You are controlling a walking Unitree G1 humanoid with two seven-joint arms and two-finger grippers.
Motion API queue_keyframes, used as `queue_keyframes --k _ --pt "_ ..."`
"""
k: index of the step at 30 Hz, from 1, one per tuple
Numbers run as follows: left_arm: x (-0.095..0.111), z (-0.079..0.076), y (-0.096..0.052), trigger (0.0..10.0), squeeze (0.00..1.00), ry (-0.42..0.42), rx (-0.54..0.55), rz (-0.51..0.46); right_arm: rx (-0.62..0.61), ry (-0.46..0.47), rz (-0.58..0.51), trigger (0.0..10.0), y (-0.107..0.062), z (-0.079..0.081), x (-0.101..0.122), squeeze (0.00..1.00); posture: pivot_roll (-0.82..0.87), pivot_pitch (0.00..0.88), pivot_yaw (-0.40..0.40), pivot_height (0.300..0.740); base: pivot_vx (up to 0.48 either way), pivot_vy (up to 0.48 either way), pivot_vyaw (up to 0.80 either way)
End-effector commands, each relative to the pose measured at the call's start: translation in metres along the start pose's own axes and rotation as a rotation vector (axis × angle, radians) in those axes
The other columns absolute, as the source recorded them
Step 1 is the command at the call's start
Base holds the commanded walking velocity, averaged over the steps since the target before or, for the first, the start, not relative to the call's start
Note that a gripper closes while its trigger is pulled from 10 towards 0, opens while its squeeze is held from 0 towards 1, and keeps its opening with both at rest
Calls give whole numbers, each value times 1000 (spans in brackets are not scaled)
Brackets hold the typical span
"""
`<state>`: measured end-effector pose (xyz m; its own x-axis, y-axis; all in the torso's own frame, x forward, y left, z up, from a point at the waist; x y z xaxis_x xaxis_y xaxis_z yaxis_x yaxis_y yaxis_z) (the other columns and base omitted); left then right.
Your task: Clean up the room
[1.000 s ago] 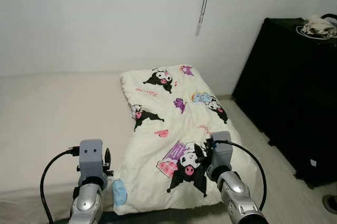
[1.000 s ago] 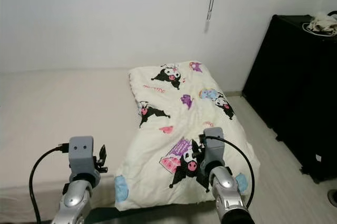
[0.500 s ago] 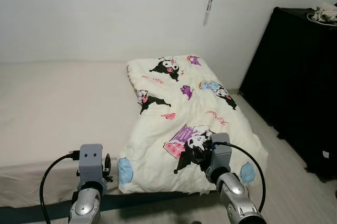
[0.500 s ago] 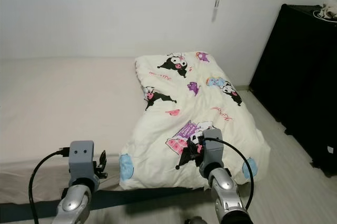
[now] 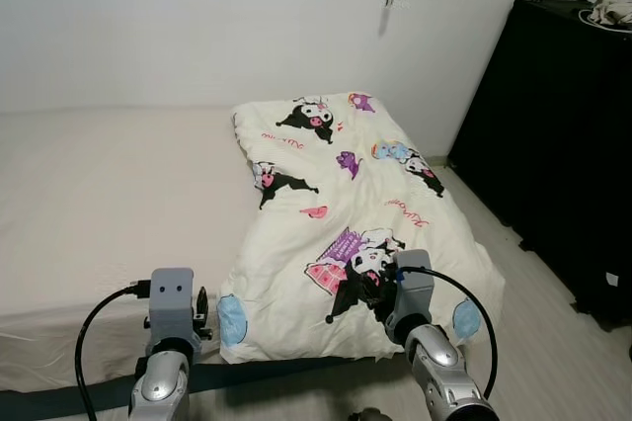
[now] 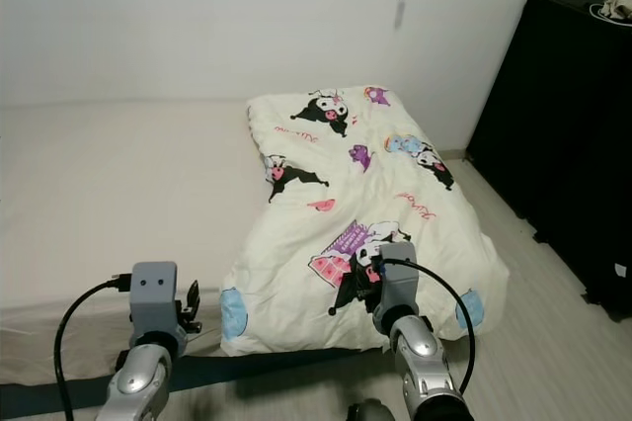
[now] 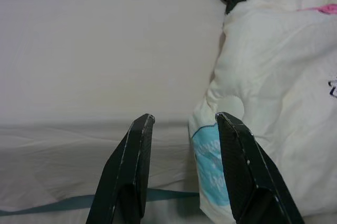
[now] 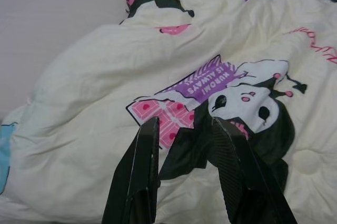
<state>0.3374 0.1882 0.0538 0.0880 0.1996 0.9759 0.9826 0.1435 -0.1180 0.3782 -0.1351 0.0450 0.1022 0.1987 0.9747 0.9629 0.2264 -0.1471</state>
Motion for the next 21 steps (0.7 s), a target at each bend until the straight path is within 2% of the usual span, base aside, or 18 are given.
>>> queue_keyframes --k 1,4,8,10,13,17,18,20,21 --pt "-11 -1 -2 10000 0 -3 -19 56 14 3 18 10000 -1 4 -5 0 -10 114 -68 590 0 0 0" --pt "-14 -3 -1 10000 0 -16 -36 76 18 2 17 10000 -1 5 -4 0 -10 120 -69 580 0 0 0" --pt "-20 -10 1 10000 0 -97 -101 133 25 -3 17 10000 0 5 -3 0 -11 136 -73 560 0 0 0" --pt "-20 -10 1 10000 0 -97 -101 133 25 -3 17 10000 0 5 -3 0 -11 136 -73 560 0 0 0" --pt "-23 -14 2 10000 0 -140 -135 164 32 -6 19 10000 0 6 -4 0 -10 141 -76 555 0 0 0" --pt "-25 -20 6 10000 0 -234 -208 212 66 -15 28 10000 -3 14 -8 0 -10 150 -78 555 0 0 0" --pt "-25 -20 6 10000 0 -234 -208 212 66 -15 28 10000 -3 14 -8 0 -10 150 -78 555 0 0 0" --pt "-19 -20 10 10000 0 -311 -233 208 76 -19 29 10000 -4 17 -9 0 -12 155 -78 555 0 0 0" --pt "-16 -17 14 10000 1000 -346 -232 203 80 -20 30 10000 -5 18 -10 0 -14 163 -78 555 0 0 0"
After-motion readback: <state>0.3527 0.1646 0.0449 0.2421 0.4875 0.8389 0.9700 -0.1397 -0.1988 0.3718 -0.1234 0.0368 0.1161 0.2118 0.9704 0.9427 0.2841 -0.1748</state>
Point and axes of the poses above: a point about 5 cm out from each wrist's last joint towards the gripper, its own y axis pointing out of the wrist towards the gripper, its own x axis along the axis of the wrist's last joint, z = x × y, the point moved 6 cm from there along y, pointing out of the wrist towards the gripper, and after that the axes turned 13 degrees about -y, right-handed, at the moved point
